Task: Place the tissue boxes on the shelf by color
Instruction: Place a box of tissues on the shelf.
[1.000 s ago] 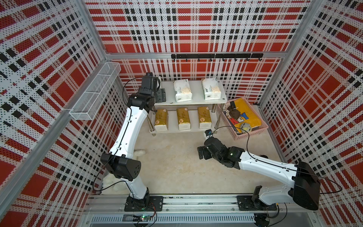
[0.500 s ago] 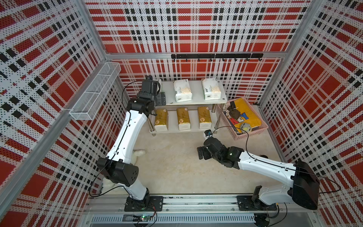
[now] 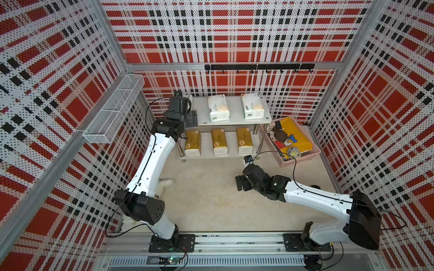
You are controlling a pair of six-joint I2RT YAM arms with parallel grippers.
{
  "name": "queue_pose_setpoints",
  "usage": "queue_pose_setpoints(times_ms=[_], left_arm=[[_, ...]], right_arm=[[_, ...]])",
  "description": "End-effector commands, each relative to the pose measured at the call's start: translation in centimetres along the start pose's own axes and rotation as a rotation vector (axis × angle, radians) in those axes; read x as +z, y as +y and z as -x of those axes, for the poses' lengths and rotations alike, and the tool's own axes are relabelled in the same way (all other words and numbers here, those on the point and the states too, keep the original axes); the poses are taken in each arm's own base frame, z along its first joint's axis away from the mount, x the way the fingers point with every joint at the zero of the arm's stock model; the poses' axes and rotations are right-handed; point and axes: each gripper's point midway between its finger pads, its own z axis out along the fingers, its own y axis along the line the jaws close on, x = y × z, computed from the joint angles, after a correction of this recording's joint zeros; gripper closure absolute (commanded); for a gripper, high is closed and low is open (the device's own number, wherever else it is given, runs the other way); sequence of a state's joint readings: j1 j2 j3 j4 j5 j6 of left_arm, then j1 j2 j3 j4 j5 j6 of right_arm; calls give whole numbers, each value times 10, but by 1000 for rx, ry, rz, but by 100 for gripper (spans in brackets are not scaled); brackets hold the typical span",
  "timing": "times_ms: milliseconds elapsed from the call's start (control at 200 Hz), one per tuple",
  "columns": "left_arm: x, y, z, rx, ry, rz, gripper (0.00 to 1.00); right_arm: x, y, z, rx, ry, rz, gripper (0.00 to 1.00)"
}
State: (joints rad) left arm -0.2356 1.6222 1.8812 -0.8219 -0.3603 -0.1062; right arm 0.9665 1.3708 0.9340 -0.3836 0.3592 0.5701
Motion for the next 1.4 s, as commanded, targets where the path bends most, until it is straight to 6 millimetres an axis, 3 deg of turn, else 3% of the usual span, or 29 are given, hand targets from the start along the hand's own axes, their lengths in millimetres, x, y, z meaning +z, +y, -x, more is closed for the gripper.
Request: queue_pose_setpoints(times_ms=[0,220,371,917,1393], left_arm=[[-9,2,9,-1,-37,-31,5],[-8,2,7,-7,-29,-41,5],[-10,3,8,-8,-35,-34,0],[-17,13,9,-26,-47,3,1],[-18,7,6,-19,-45,-27,1]], right_arm=[[-3,5,7,9,-22,9,0],[-3,5,7,7,-23,10,0],[-3,5,7,7,-24,9,0],[-4,6,9,8,-26,13,0],[-2,9,8,2,-24,14,0]])
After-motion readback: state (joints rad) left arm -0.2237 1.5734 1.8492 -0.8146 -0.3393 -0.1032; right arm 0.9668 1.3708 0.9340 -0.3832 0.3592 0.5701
